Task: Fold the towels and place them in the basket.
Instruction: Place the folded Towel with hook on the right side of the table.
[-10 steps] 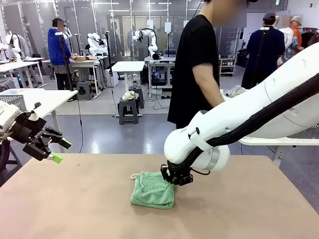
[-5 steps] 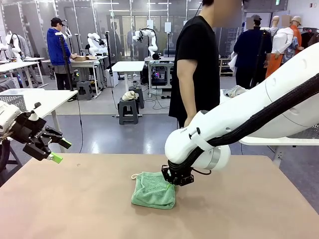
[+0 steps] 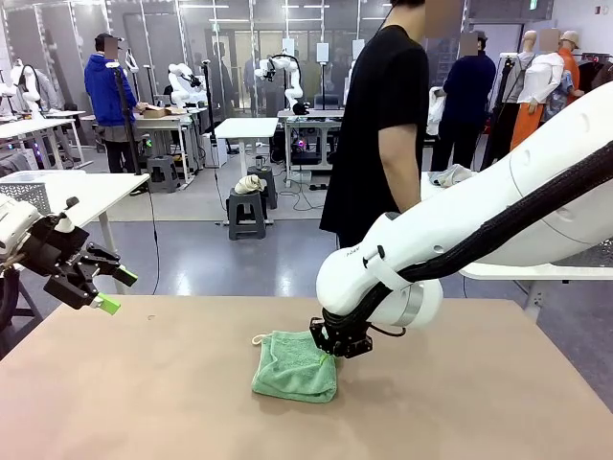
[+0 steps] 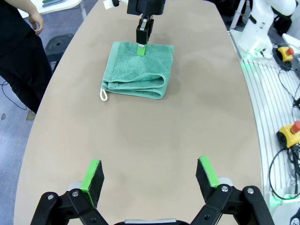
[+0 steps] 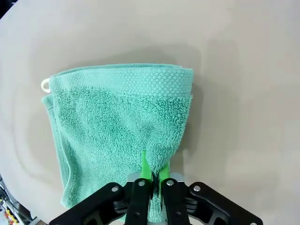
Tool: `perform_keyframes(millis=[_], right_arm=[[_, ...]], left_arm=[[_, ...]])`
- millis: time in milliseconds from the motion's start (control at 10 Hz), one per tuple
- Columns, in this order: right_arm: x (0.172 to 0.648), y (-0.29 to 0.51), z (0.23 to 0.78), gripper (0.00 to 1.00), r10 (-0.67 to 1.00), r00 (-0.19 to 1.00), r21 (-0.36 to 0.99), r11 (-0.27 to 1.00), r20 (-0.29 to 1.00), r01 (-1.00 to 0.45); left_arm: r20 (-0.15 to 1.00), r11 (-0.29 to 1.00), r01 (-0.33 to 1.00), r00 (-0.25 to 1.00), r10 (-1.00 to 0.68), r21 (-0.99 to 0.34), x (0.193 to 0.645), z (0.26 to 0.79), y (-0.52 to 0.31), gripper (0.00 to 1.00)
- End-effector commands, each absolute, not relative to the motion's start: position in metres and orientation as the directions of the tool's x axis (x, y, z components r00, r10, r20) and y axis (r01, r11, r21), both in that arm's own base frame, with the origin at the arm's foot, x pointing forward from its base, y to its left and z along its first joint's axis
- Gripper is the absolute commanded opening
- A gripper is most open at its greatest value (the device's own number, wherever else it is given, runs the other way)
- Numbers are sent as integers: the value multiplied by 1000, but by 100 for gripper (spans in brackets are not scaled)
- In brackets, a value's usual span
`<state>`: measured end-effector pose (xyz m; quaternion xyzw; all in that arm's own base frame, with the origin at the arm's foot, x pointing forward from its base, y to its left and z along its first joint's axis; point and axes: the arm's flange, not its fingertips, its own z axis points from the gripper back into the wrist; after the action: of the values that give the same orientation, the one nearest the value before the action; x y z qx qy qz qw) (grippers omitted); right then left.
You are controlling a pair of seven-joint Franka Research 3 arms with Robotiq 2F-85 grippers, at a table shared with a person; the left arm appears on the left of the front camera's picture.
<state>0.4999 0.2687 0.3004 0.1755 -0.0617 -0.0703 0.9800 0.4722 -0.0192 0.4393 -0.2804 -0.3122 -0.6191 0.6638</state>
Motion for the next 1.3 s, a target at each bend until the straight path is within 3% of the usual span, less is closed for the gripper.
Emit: perform_keyframes(millis=[0,400,700,1200], right_arm=[[508,257,305,6,-108,990,399,915,92,63],[579,175,311,6,-19,976,362,930,218,-63],[650,101,303,6,-59,975,287,958,215,-5],[684,-18,323,6,35,978,230,970,204,-82]], left_arm=[[763,77,997,38,-646,16,473,440,-19,100],[763,77,997,38,-646,16,473,440,-19,100],[763,77,997,38,-646,16,473,440,-19,100],[763,77,997,38,-646,16,473,440,-19,100]])
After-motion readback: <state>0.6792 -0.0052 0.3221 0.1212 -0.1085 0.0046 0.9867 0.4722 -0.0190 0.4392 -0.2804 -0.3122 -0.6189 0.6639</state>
